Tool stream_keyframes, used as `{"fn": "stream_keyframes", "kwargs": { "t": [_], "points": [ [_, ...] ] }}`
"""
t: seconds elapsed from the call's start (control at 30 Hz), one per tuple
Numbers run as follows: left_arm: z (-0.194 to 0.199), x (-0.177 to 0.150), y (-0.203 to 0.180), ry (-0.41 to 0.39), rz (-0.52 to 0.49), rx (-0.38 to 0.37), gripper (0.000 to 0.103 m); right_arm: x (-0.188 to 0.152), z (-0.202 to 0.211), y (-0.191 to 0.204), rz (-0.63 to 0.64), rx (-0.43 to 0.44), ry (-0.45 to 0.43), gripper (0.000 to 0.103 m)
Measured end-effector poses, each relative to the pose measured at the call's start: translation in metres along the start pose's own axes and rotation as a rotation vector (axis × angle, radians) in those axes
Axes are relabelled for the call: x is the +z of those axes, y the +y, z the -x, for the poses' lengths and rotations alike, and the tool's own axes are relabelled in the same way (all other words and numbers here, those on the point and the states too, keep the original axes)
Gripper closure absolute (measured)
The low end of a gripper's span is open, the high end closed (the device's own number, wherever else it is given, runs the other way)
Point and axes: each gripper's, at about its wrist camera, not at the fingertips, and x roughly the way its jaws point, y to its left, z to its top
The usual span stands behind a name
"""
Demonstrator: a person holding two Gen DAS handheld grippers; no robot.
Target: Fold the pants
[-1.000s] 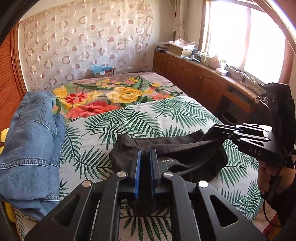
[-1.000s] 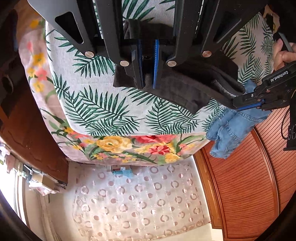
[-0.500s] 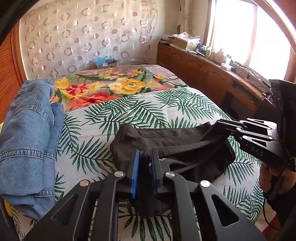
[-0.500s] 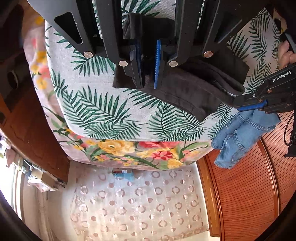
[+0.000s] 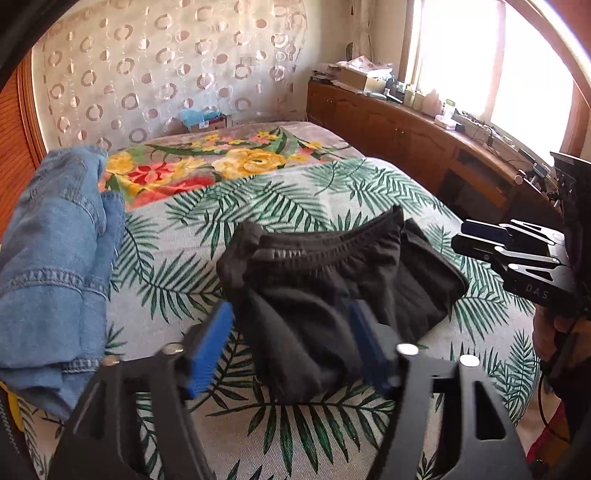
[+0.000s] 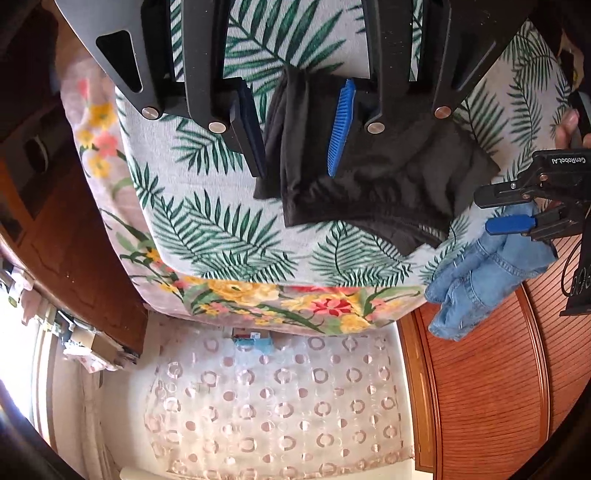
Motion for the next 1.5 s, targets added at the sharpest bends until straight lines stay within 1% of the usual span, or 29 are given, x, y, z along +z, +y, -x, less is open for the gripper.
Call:
{"fn": "stream_keyframes", "kwargs": {
  "t": [0.03,0.33,0.43,0.47,0.57,0.6,0.63,0.73,0.8,0.9,1.0,1.07,1.1,1.13,1.17,1.2,1.27,1.33,1.5],
  "points": [
    [-0.004,-0.003,0.002,0.011,0.006,0.0,0.023,-0.003,0.0,-0.001,-0.003,0.005,0.011,0.066],
    [-0.019,-0.022,0.004,0.071,0.017,-0.011,0.023,-0.016,-0.008,-0.006,-0.019,0.049,0.098,0.066],
    [-0.02,-0.026,0.003,0.064,0.008,-0.003,0.023,-0.019,-0.011,-0.004,-0.015,0.052,0.117,0.066],
    [-0.022,-0.028,0.003,0.07,0.008,0.001,0.024,-0.019,-0.013,-0.004,-0.014,0.049,0.122,0.066],
    [-0.024,-0.029,0.005,0.077,0.012,0.005,0.025,-0.021,-0.019,-0.006,-0.022,0.047,0.14,0.067],
    [-0.024,-0.029,0.005,0.078,0.012,0.009,0.025,-0.022,-0.019,-0.007,-0.029,0.058,0.143,0.069],
    [-0.025,-0.03,0.006,0.079,0.012,0.015,0.025,-0.022,-0.019,-0.008,-0.034,0.078,0.14,0.082],
    [-0.027,-0.03,0.008,0.085,0.016,0.02,0.025,-0.021,-0.013,-0.013,-0.037,0.094,0.12,0.093],
    [-0.03,-0.032,0.009,0.089,0.019,0.022,0.025,-0.023,-0.008,-0.016,-0.04,0.082,0.108,0.095],
    [-0.029,-0.034,0.01,0.084,0.03,0.013,0.025,-0.027,-0.01,-0.015,-0.034,0.083,0.12,0.095],
    [-0.025,-0.035,0.01,0.079,0.033,-0.012,0.038,-0.028,-0.009,-0.013,-0.025,0.079,0.118,0.095],
    [-0.021,-0.037,0.007,0.072,0.029,-0.033,0.052,-0.027,-0.01,-0.012,-0.027,0.078,0.118,0.095],
    [-0.019,-0.038,0.006,0.069,0.026,-0.039,0.056,-0.027,-0.009,-0.012,-0.026,0.077,0.119,0.095],
    [-0.018,-0.039,0.003,0.066,0.019,-0.048,0.063,-0.026,-0.01,-0.011,-0.024,0.075,0.119,0.095],
    [-0.017,-0.04,-0.001,0.066,0.001,-0.053,0.068,-0.026,-0.01,-0.011,-0.022,0.074,0.119,0.095],
    [-0.016,-0.041,-0.003,0.061,-0.011,-0.051,0.07,-0.027,-0.01,-0.01,-0.021,0.072,0.119,0.095],
    [-0.015,-0.04,-0.004,0.057,-0.013,-0.053,0.084,-0.026,-0.011,-0.01,-0.022,0.071,0.119,0.095],
    [-0.011,-0.039,-0.004,0.047,-0.007,-0.055,0.089,-0.026,-0.01,-0.01,-0.022,0.074,0.117,0.095],
    [0.011,-0.044,-0.006,0.017,-0.012,-0.071,0.089,-0.03,0.004,-0.01,-0.034,0.119,0.1,0.095]
  ]
}}
